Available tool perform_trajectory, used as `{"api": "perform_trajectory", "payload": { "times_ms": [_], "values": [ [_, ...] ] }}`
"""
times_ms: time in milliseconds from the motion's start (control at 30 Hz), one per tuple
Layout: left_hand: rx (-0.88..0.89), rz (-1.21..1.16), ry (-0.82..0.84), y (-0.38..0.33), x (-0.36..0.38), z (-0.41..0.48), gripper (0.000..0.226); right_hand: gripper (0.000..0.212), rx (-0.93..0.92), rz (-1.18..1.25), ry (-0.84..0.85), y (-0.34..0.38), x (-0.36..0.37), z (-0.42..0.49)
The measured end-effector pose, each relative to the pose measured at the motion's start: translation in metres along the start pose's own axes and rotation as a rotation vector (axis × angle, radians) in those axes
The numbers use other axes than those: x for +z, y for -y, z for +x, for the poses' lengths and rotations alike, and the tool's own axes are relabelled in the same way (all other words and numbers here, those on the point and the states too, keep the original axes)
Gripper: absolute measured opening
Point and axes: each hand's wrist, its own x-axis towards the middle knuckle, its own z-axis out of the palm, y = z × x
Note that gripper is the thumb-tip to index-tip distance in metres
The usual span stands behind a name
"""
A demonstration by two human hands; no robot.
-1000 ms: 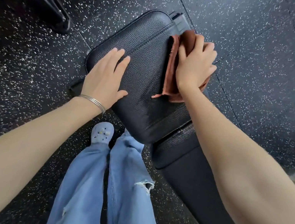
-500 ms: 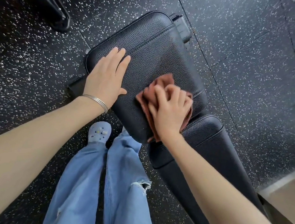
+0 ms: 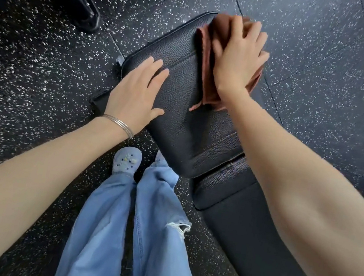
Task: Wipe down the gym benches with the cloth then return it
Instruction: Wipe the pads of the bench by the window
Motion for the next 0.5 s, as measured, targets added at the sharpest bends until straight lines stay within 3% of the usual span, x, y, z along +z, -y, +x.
{"api": "perform_trajectory", "payload": {
  "times_ms": [133, 300, 500],
  "values": [
    [-0.008, 0.007, -0.002, -0.002, 0.001, 0.0, 0.082, 0.045, -0.083, -0.023, 0.052, 0.001, 0.0, 0.022],
    [-0.024, -0.015, 0.011, -0.004, -0.003, 0.003, 0.082, 0.04, -0.172, -0.047, 0.022, -0.008, -0.001, -0.033],
    [-0.078, -0.05, 0.006, 0.007, -0.006, 0.001, 0.08, 0.029, -0.526, -0.028, 0.082, -0.034, 0.004, -0.111]
  ]
}}
